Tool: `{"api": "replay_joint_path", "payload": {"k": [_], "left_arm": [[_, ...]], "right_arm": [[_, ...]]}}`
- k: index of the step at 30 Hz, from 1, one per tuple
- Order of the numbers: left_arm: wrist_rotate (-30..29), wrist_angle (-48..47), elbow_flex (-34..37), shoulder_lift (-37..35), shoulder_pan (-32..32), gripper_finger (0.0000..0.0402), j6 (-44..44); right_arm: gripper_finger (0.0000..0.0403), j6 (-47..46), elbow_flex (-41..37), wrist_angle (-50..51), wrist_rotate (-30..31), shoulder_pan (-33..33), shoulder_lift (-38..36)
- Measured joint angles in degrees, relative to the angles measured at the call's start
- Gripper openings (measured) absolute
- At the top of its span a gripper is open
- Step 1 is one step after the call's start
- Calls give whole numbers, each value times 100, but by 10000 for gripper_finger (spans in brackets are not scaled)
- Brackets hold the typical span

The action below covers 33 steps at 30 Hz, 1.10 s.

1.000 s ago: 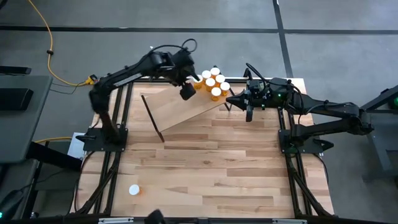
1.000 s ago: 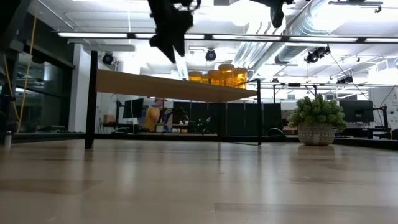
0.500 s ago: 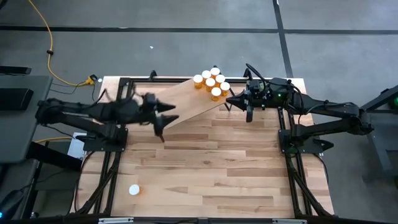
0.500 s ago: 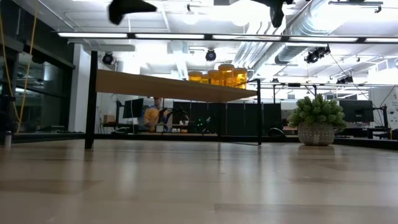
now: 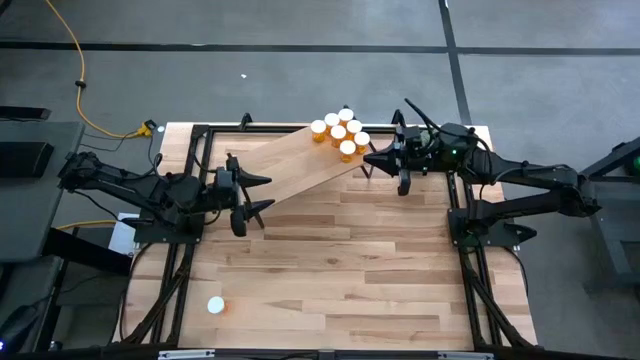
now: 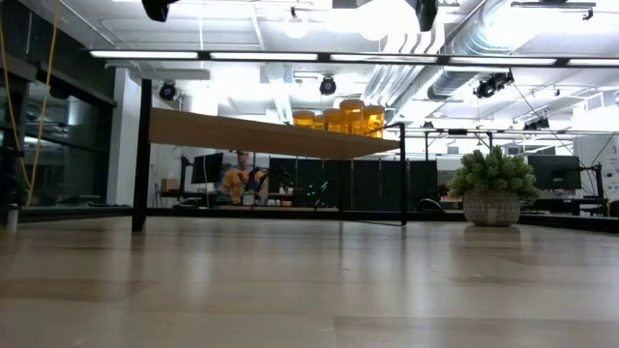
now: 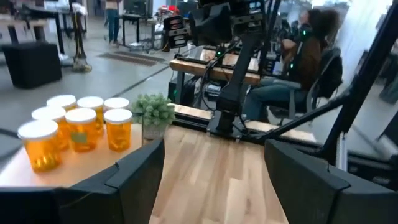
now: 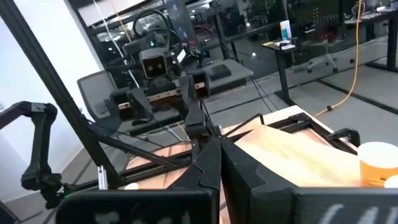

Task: Pick and place medicine bottles onto shelf by color
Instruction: Put the pill bottle on the shelf aligned with the other pill bottles

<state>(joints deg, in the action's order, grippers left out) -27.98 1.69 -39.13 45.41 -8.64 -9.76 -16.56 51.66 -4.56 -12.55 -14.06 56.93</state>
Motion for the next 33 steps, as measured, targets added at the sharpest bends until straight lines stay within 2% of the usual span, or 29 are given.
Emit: {"api": "replay_joint_path", "payload": {"k": [3, 6, 11, 15, 18, 29, 31, 33], "left_arm": [[15, 0, 0, -4, 39, 266, 248], [29, -2, 0, -4, 59, 266, 45], [184, 75, 0, -4, 165, 266, -484], [224, 273, -2, -2, 227, 266, -244], [176, 308, -2, -2, 267, 266, -12], [239, 277, -4, 0, 255, 266, -38], [346, -42, -147, 5, 199, 266, -161], [542, -798, -532, 85, 86, 265, -282]], "right_arm": [[0, -20, 0, 82, 42, 0, 2], [0, -88, 0, 88, 52, 17, 1], [0, 792, 0, 304, -8, 283, 2], [0, 1522, 0, 686, -431, 446, 2], [0, 1508, 0, 836, -446, 516, 2], [0, 1510, 0, 868, -442, 520, 2], [0, 1510, 0, 867, -442, 520, 2], [0, 1507, 0, 865, -442, 520, 2]]}}
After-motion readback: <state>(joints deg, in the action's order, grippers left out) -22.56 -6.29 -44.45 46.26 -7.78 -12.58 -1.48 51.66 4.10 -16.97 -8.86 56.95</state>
